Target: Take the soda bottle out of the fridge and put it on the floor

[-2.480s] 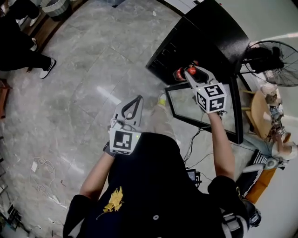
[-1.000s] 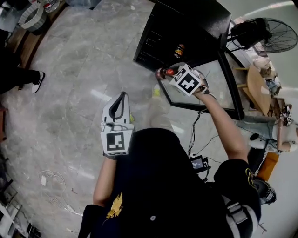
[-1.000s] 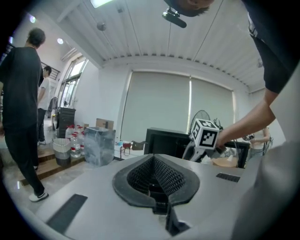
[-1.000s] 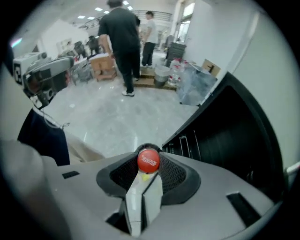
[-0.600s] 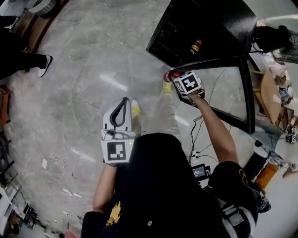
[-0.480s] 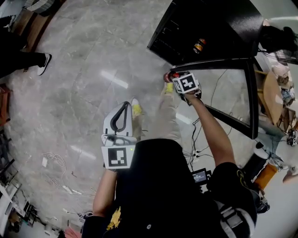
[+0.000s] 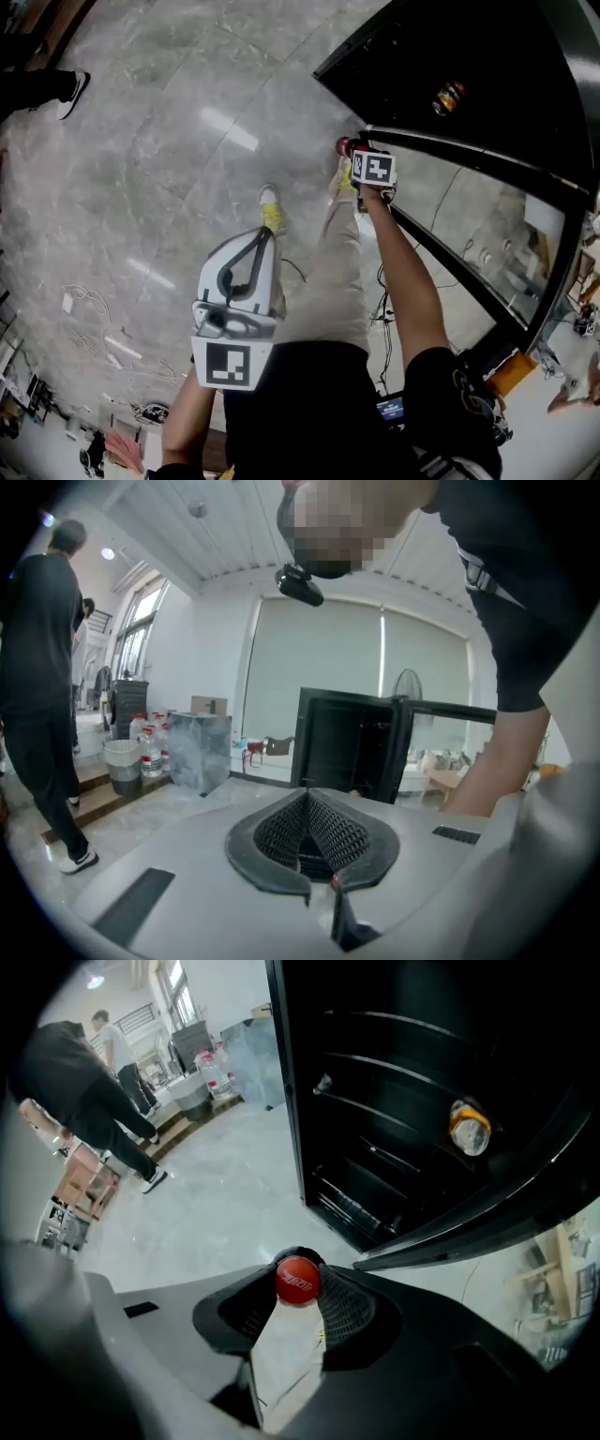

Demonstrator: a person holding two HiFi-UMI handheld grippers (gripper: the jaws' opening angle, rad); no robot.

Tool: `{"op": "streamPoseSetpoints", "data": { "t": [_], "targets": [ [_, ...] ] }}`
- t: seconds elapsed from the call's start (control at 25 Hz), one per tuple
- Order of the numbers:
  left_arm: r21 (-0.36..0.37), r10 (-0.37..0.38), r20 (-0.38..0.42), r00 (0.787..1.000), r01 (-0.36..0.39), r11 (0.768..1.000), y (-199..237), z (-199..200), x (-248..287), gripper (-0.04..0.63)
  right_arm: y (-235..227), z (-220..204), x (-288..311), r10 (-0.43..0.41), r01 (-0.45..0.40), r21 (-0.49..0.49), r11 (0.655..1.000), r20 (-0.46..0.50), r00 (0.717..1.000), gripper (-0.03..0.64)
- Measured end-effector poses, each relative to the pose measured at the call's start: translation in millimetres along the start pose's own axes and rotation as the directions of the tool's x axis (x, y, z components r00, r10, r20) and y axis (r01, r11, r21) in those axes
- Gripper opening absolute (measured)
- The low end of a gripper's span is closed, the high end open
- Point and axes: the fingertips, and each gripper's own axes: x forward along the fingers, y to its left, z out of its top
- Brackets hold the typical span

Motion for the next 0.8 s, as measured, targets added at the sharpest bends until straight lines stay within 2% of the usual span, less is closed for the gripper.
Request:
{"op": "streamPoseSetpoints", "data": {
  "t": [0.48, 0.8],
  "targets": [
    [-0.074, -0.002, -0.069, 0.998, -0.003, 0.997, 32, -120, 75, 0.018, 13, -85, 205, 0.018, -0.008, 0.053, 0.999, -0.173, 0.985, 0.130],
    [-0.115, 0.007, -0.124, 0.992, -0.021, 0.993, 38, -182, 108, 0.018, 20, -124, 293, 0.040, -0.024, 0.072, 0.997, -0.242, 0.970, 0.130]
  ]
}}
